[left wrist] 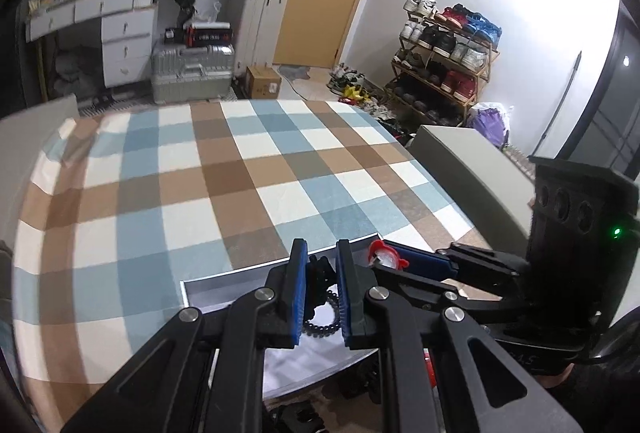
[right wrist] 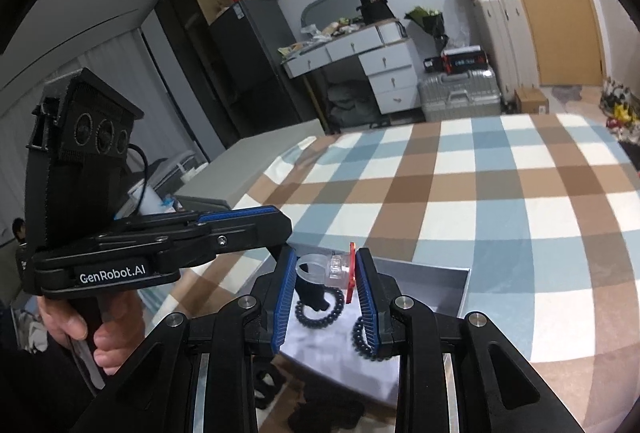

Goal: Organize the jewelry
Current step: 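Carry the held ring and black hair clip over the grey box, then open both grippers to release the ring and clip into the box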

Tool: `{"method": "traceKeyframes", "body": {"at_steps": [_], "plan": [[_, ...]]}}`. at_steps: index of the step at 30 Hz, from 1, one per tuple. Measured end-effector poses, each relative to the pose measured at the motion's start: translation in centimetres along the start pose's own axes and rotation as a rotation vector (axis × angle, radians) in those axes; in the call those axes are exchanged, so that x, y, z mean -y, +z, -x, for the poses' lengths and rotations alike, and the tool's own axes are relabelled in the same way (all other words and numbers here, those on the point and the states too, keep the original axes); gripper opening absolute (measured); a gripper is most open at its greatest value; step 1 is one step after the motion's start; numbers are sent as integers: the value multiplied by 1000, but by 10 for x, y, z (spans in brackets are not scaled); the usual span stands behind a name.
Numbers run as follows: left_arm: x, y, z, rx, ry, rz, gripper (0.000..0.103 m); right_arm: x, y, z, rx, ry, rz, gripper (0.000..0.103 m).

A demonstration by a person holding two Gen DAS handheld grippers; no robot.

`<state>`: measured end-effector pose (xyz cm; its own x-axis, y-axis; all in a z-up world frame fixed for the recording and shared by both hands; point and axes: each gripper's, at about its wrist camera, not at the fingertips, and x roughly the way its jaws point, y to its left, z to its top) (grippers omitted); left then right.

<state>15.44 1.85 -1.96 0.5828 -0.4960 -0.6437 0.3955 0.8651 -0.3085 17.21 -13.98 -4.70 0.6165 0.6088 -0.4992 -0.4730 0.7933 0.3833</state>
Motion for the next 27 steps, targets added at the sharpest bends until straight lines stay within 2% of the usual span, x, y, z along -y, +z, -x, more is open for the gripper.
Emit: {"method": "traceKeyframes", "body": {"at_steps": [4, 10, 13, 14, 15, 17, 19, 20, 21, 22, 27], "plan": [[-3, 1, -7, -20, -48, 20, 9, 4, -2, -8, -17, -17, 12, 29], [-5, 2, -16, -44, -74, 33, 9, 11, -8, -17, -52, -17, 1, 29], [-14, 0, -18, -40, -92, 84, 10, 15, -9, -20, -62, -16, -15, 31], [-19, 1, -19, -45, -90, 106, 16, 16, -9, -20, -62, -18, -16, 35], [-21, 1, -19, -49, -77, 115, 31, 17, -8, -20, -60, -18, -17, 39], [-23, 2, -15, -31, -60, 119, 43, 18, -8, -17, -49, -15, -22, 57], [-22, 3, -4, 4, -43, 110, 48, 18, -8, -10, -30, -10, -24, 60], [-22, 3, -2, 11, -39, 105, 57, 18, -8, -7, -19, -6, -22, 63], [-21, 3, 3, 21, -39, 103, 61, 17, -8, -2, -5, -5, -21, 66], [-21, 2, 3, 23, -38, 102, 61, 16, -9, 5, 17, -9, -21, 71], [-21, -7, 9, 16, 4, 109, 61, 8, -9, 29, 83, -41, -5, 81]]}}
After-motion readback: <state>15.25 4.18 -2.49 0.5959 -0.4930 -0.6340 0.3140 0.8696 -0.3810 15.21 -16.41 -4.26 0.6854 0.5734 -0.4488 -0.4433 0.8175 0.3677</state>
